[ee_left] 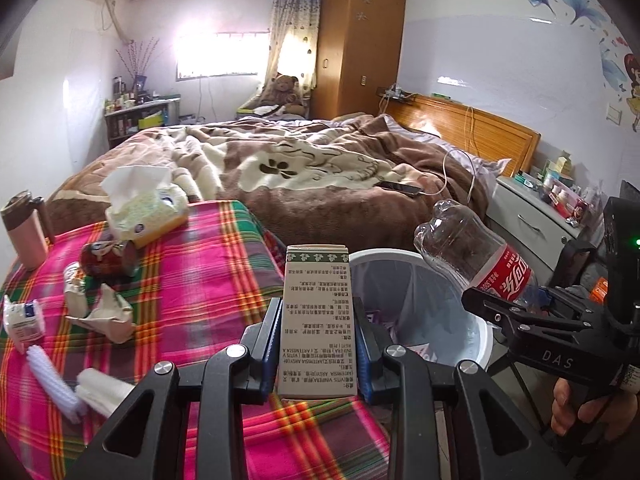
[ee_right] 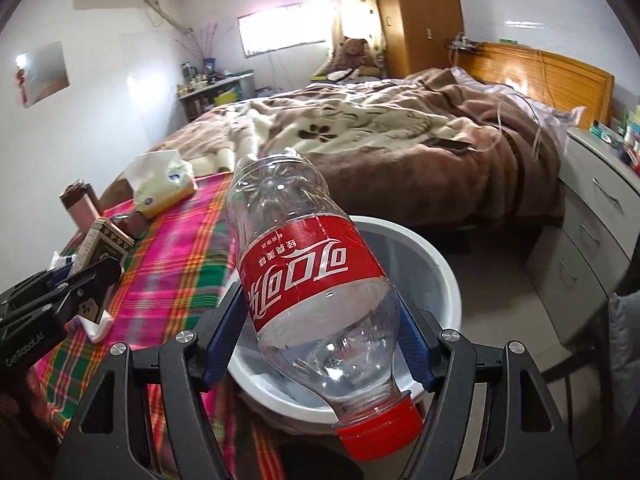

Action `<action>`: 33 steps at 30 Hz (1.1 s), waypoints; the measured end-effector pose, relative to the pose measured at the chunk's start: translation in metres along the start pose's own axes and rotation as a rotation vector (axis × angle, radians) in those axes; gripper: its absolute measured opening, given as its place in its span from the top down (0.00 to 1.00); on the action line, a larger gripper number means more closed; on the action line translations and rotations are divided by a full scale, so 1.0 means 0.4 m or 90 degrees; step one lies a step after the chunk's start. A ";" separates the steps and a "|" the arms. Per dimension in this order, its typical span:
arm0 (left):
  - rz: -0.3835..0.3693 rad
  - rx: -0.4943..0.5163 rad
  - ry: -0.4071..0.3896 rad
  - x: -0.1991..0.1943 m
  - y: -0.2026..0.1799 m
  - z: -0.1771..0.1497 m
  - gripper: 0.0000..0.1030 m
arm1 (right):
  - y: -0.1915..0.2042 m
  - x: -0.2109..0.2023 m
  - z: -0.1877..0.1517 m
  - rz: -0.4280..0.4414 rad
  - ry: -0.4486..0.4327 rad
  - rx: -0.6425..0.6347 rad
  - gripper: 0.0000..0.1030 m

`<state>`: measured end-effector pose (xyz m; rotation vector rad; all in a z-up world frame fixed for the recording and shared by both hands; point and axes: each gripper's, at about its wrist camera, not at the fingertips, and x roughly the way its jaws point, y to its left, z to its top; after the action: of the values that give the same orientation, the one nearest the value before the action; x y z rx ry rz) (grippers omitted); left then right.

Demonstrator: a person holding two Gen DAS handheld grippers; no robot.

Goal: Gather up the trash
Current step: 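Carry the Coca-Cola bottle with the right tool while the left carries the white box to the bin, then open the right tool over the bin while the left releases the white box into it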

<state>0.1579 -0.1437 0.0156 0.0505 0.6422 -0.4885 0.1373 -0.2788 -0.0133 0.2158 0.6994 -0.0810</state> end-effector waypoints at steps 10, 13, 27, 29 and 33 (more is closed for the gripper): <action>-0.023 0.033 0.029 0.083 -0.071 0.000 0.69 | -0.060 0.034 -0.015 -0.033 0.033 0.028 0.30; -0.028 0.031 0.034 0.101 -0.076 0.004 0.69 | -0.074 0.043 -0.016 -0.039 0.041 0.032 0.30; -0.042 0.018 0.046 0.154 -0.085 0.016 0.43 | -0.104 0.092 -0.030 -0.067 0.086 0.032 0.30; -0.043 0.017 0.047 0.155 -0.083 0.015 0.43 | -0.107 0.088 -0.028 -0.070 0.079 0.036 0.29; -0.037 0.012 0.048 0.148 -0.072 0.012 0.42 | -0.107 0.076 -0.025 -0.072 0.071 0.042 0.28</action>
<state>0.1888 -0.1950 -0.0122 0.0691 0.7143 -0.5505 0.1481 -0.3185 -0.0476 0.2461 0.8213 -0.2014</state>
